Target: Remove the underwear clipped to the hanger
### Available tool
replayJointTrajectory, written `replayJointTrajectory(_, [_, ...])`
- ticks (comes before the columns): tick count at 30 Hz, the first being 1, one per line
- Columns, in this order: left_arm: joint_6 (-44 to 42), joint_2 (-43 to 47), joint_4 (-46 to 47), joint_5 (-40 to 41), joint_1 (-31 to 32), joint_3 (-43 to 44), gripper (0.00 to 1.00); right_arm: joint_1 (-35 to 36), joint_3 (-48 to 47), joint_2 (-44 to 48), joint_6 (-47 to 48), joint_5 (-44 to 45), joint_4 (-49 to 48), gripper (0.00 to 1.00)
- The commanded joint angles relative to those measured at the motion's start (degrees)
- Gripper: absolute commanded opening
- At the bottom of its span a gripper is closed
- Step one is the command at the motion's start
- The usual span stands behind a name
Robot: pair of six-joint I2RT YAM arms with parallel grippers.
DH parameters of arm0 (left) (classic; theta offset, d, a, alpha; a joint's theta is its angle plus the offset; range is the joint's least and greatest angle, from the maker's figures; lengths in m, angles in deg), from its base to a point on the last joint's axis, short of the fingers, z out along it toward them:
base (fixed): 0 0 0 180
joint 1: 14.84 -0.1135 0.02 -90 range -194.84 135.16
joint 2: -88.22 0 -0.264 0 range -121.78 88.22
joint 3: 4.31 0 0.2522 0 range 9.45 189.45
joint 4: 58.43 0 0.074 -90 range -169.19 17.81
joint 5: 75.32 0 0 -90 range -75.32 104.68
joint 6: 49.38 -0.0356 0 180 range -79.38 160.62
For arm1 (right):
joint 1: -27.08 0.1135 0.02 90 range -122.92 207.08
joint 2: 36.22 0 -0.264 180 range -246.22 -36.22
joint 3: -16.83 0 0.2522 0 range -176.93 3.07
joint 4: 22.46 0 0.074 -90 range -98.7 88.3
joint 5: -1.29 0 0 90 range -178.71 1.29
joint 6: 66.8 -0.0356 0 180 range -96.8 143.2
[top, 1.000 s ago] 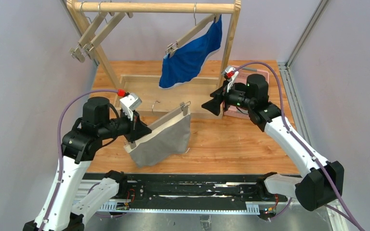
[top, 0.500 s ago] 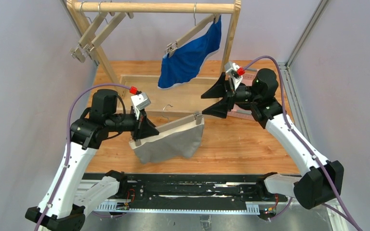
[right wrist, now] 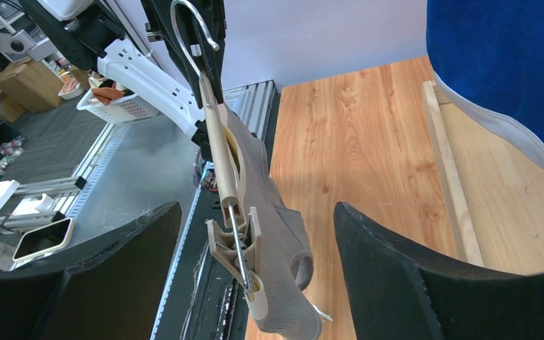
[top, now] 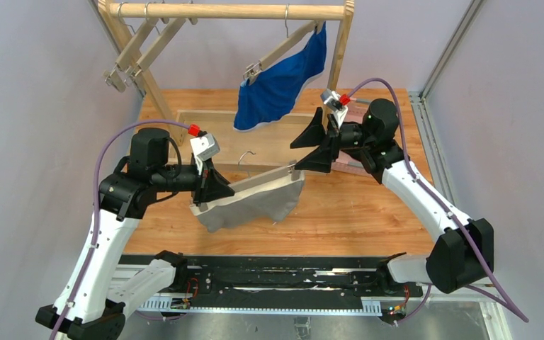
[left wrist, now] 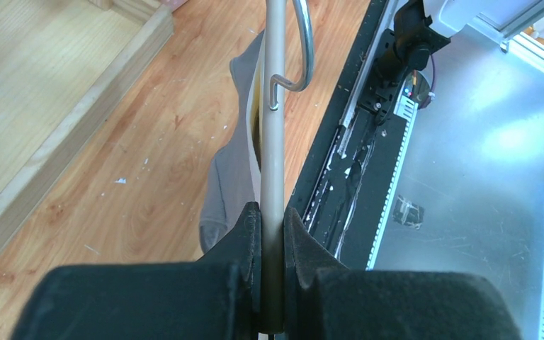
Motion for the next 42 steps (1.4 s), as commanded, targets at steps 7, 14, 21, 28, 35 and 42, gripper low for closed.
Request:
replayJointTrajectory(7, [0.1, 0.8, 2.1, -0.2, 0.5, 0.9, 0.0, 1.8, 0.1, -0.1, -1.4, 0.3, -2.3, 0.76])
replayJointTrajectory(14, [1.8, 0.9, 4.8, 0.0, 0.5, 0.7, 0.0, 2.8, 0.4, -0.6, -0.4, 0.3, -0.7, 0.74])
replayJointTrajectory(21, [2.9, 0.8, 5.9, 0.5, 0.5, 0.8, 0.0, 3.2, 0.0, -0.7, 2.0, 1.0, 2.0, 0.62])
replayJointTrajectory(28, [3.3, 0.9, 6.0, 0.7, 0.5, 0.8, 0.0, 3.3, -0.2, -0.3, 4.2, 0.9, 3.8, 0.06])
replayJointTrajectory(35, [3.5, 0.4, 6.5, 1.0, 0.4, 0.6, 0.0, 3.3, -0.7, 0.9, 6.0, 4.1, 6.5, 0.35])
replayJointTrajectory(42, [3.3, -1.0, 7.2, 2.1, 0.5, 3.5, 0.0, 3.3, -2.2, 4.3, 11.4, 14.2, 14.8, 0.56])
